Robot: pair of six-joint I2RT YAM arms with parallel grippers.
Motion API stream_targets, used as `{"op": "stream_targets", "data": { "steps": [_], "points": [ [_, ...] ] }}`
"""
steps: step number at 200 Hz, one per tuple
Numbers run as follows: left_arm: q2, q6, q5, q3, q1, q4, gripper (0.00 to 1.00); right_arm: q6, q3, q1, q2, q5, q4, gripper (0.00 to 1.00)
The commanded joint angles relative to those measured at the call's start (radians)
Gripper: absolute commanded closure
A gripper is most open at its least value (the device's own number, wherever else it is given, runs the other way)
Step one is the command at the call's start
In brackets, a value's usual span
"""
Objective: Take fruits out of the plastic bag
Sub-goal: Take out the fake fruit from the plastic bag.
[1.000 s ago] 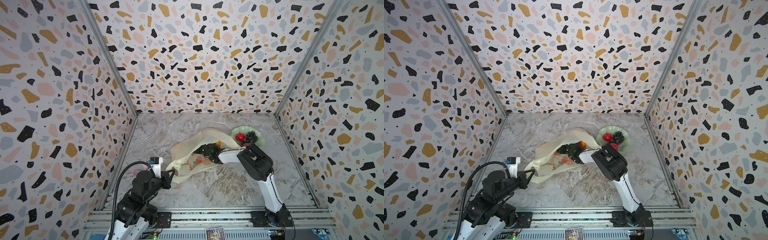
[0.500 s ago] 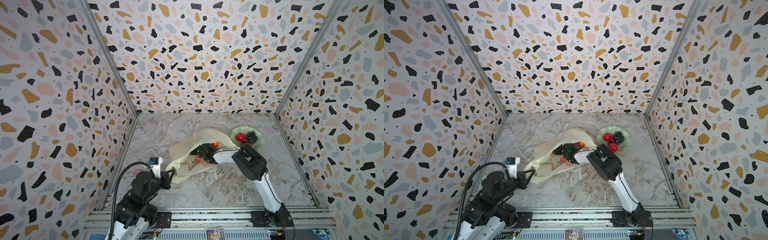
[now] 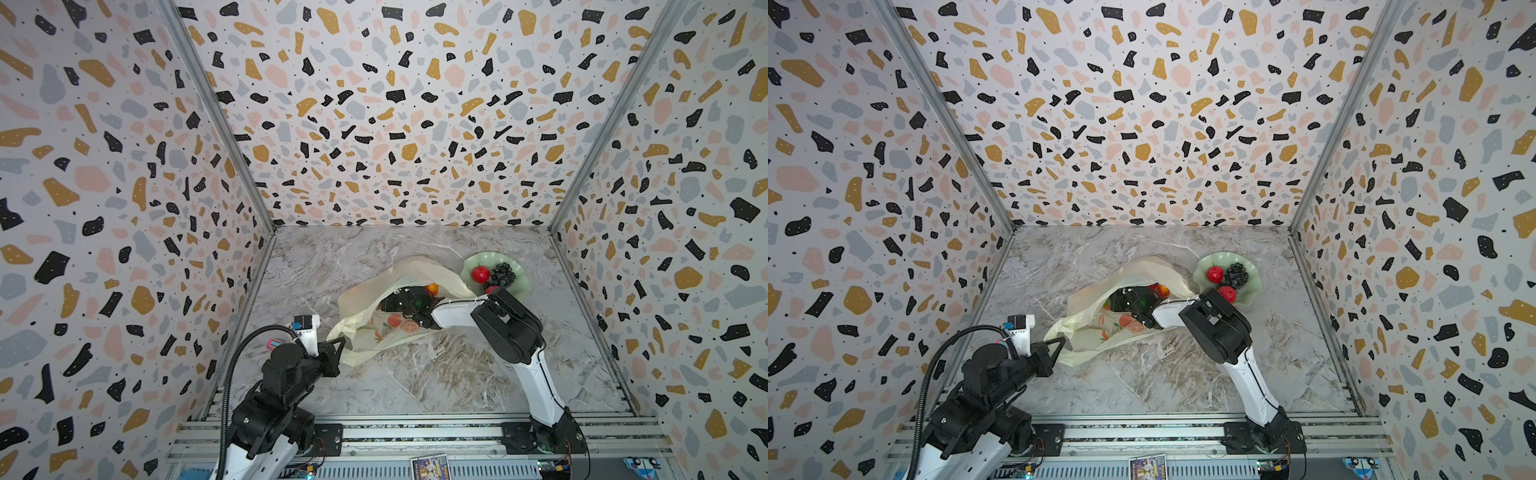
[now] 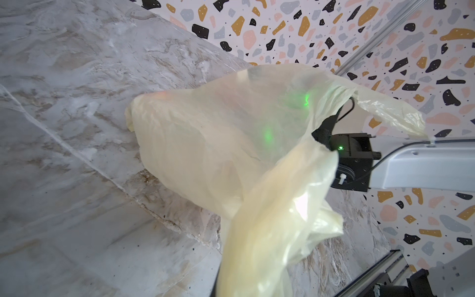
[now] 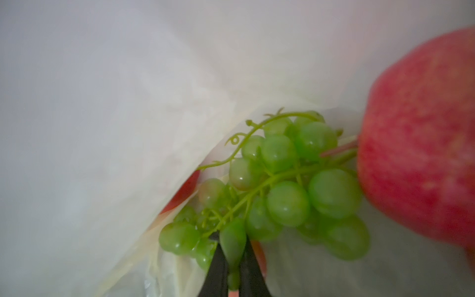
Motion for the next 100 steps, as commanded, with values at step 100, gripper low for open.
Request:
{"op": "stream_targets", "data": {
  "steps": [100],
  "points": [
    [0.048,-0.072,-0.113,0.011,-0.003,0.118,0.99,-0.143,-0.201,0.002,-0.420,-0.281,0.001,0.93]
  ]
}}
